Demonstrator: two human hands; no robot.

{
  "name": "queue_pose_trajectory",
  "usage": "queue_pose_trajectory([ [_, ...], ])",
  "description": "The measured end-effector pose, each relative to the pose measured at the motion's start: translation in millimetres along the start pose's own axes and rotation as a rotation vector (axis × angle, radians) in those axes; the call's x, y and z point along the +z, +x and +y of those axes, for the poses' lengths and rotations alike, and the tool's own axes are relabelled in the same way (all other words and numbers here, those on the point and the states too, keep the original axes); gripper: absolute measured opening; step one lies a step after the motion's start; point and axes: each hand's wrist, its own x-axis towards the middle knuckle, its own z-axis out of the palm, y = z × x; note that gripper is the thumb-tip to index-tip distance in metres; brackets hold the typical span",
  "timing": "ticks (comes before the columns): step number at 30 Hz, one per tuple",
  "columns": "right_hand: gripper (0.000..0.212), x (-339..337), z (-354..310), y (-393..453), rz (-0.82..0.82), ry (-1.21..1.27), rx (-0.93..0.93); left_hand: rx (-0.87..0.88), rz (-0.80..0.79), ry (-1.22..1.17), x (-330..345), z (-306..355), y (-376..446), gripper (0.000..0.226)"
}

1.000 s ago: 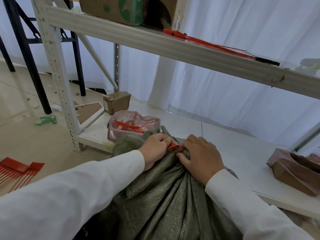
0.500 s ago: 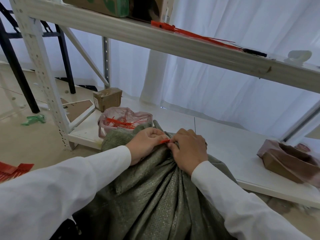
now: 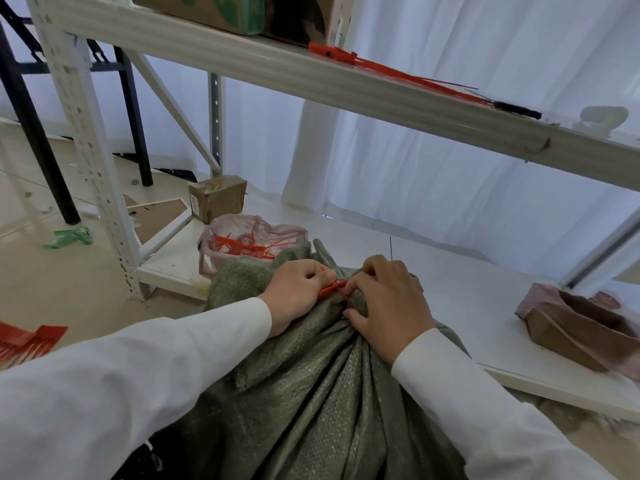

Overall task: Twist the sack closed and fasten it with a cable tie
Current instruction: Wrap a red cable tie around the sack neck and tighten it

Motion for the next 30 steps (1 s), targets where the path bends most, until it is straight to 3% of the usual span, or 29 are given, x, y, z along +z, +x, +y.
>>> queue_pose_trajectory([
  [6, 0.009, 12.5, 6.8, 3.6, 0.054, 0.058, 0.002, 0.097, 0.074, 0.036, 4.9, 1.2, -0.4, 0.024],
  [9, 0.007, 14.4, 10.5, 4.7, 0.085, 0.168, 0.018, 0.109, 0.029, -0.019, 1.0, -0.7, -1.5, 0.024],
  [17, 0.011, 15.2, 7.8, 9.6, 0.058, 0.221, 0.099, -0.053, -0.099, -0.266, -1.8, -8.1, -3.2, 0.016],
  [24, 0.012, 11.1, 5.9, 15.6, 0.026, 0.229, 0.121, -0.066, -0.11, -0.264, -1.3, -6.8, -3.7, 0.014],
  [28, 0.016, 7.7, 6.1, 16.9, 0.025, 0.217, 0.089, -0.028, -0.024, -0.162, 2.8, -5.4, -1.8, 0.019],
  [30, 0.036, 4.2, 7.3, 16.5, 0.032, 0.231, 0.067, -0.027, -0.005, -0.101, 1.7, -5.1, 0.2, 0.019],
])
